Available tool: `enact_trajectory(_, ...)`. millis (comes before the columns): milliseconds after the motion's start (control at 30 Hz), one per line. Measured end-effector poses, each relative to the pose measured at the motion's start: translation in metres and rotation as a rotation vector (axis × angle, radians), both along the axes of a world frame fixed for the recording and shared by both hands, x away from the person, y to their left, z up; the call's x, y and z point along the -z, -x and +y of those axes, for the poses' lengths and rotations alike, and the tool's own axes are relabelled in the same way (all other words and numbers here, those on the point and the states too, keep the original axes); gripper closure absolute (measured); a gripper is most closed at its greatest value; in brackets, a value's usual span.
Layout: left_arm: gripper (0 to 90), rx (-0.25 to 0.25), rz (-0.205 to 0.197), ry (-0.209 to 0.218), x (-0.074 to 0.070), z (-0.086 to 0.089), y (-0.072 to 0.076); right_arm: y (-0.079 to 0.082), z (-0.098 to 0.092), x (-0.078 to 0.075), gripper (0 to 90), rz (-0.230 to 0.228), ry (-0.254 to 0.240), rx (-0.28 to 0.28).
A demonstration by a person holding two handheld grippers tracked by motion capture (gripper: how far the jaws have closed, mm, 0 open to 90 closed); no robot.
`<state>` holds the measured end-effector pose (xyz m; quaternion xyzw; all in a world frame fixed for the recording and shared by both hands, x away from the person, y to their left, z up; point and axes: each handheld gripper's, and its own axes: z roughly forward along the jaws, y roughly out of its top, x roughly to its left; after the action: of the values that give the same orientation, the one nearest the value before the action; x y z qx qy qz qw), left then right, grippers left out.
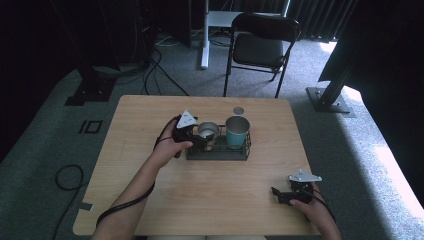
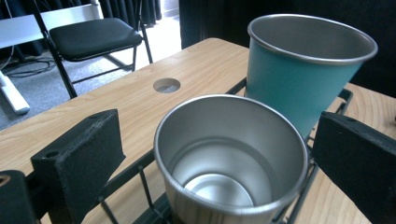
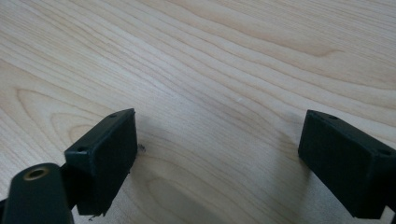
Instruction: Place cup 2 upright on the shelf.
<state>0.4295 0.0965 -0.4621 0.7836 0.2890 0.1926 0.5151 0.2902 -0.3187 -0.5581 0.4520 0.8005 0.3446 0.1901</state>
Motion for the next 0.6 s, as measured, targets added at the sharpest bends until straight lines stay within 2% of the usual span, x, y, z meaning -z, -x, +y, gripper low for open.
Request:
enact_trajectory(133, 2.7, 0.002, -0.011, -0.006, -0.005, 0.004, 0.006, 0.0, 0.0, 0.0, 11.4, 0.0, 0.0, 0.0)
enact_trajectory(267, 2.7, -0.025, -0.021, -0.017, -0.008, 0.011, 0.011, 0.0, 0.0, 0.0, 11.4, 0.0, 0.0, 0.0)
enact_trajectory(600, 2.7, -0.054, -0.013, 0.013, -0.016, 0.032, 0.02, 0.0, 0.0, 0.0, 11.4, 0.0, -0.001, 0.0)
